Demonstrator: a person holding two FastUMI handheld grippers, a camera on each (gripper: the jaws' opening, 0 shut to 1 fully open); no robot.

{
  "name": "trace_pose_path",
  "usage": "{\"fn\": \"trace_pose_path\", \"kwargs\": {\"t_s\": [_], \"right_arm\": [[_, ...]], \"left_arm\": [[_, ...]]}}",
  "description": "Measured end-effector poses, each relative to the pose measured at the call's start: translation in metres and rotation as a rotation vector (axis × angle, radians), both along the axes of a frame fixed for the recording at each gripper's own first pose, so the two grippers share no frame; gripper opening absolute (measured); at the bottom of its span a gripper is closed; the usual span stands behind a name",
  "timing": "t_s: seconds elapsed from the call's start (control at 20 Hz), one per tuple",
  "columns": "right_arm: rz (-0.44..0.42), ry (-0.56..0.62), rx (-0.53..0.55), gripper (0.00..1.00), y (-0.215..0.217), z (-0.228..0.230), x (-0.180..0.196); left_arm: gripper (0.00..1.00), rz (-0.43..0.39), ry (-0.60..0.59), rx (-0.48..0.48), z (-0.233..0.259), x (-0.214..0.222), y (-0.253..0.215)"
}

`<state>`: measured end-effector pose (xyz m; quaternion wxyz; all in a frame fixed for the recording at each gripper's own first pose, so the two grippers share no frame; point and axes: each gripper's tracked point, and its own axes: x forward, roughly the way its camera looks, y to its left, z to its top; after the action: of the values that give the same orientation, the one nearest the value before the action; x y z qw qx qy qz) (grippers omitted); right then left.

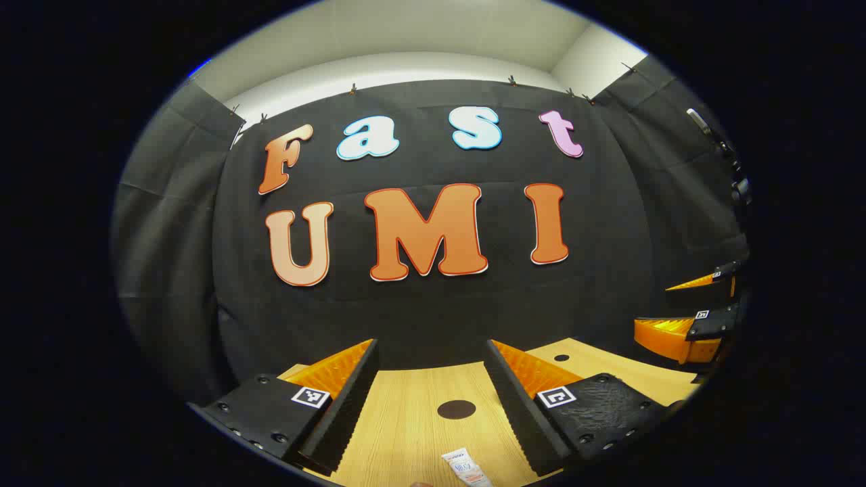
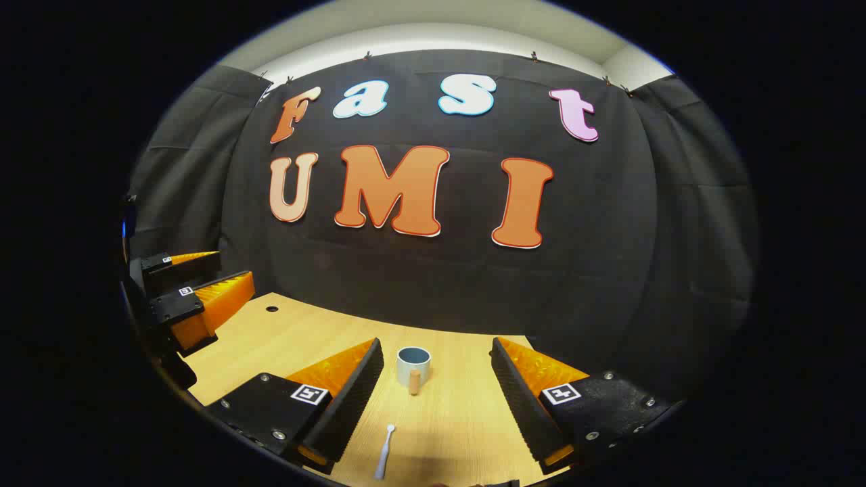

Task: Put the toothbrush and toothpaste on the desktop into the cup, then pick up the cup and place it on the coaster on the desktop.

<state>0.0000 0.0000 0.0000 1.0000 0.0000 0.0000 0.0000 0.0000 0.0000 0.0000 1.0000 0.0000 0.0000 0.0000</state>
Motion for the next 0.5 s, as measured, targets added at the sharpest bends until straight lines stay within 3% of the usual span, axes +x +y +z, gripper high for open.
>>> {"fn": "trace_pose_path", "kwargs": {"t_s": [0.5], "right_arm": [[0.012, 0.062, 0.01, 0.99, 0.009, -0.021, 0.004]], "left_arm": [[0.95, 0.026, 0.01, -0.011, 0.0, -0.005, 0.01]]}}
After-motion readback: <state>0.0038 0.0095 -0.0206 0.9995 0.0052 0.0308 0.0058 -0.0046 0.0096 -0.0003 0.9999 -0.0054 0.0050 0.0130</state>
